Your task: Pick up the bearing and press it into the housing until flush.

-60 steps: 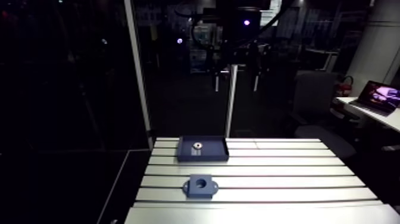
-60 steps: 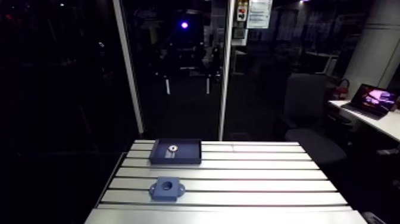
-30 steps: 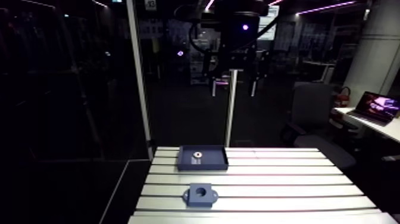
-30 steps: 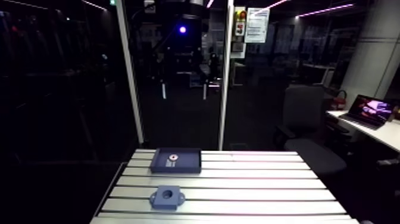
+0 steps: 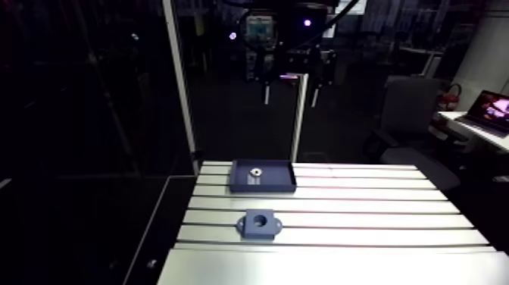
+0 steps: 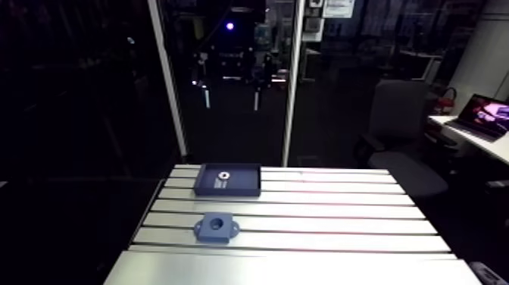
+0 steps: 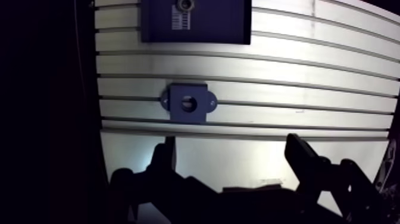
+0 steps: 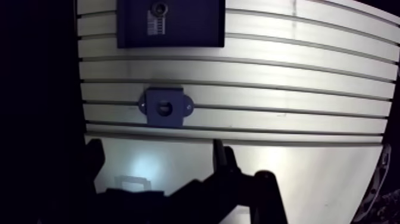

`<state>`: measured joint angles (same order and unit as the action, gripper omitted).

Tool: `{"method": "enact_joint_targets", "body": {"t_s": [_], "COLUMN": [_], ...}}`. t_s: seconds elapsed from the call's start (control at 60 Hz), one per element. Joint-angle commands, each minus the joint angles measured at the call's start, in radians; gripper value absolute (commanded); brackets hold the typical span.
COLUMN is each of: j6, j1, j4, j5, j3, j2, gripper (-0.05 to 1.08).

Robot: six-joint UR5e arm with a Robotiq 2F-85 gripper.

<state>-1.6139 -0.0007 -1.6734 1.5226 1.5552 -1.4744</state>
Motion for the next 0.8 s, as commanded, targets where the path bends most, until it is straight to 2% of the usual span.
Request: {"method": "enact_joint_targets", "body": {"t_s": [0.017,0.233,0.317,0.4,0.6,0.667,0.717,0.75,0.8], "j6": [0.058,0.064,0.067,0.07,0.07,0.068,0.067,0.064,0.064], "j1": [0.032,0.078,0.082,0.085,0.093,0.094,0.097,0.099,0.099], "j4": [-0.084,-0.122,-0.124,-0.124,-0.127,-0.147,-0.152,-0.154,-0.154], "j5": [-0.008,0.01,0.022,0.026,0.029,0.037,0.042,0.051,0.053], "j3": [-0.001,-0.036,-0.062,-0.082,-0.168,-0.211,-0.224,-0.246,-0.254], "j2": [0.091,0.192,0.231,0.256,0.353,0.397,0.41,0.43,0.441], "gripper": [0.01,0.01,0.01,0.01,0.01,0.01,0.01,0.01,0.01]}}
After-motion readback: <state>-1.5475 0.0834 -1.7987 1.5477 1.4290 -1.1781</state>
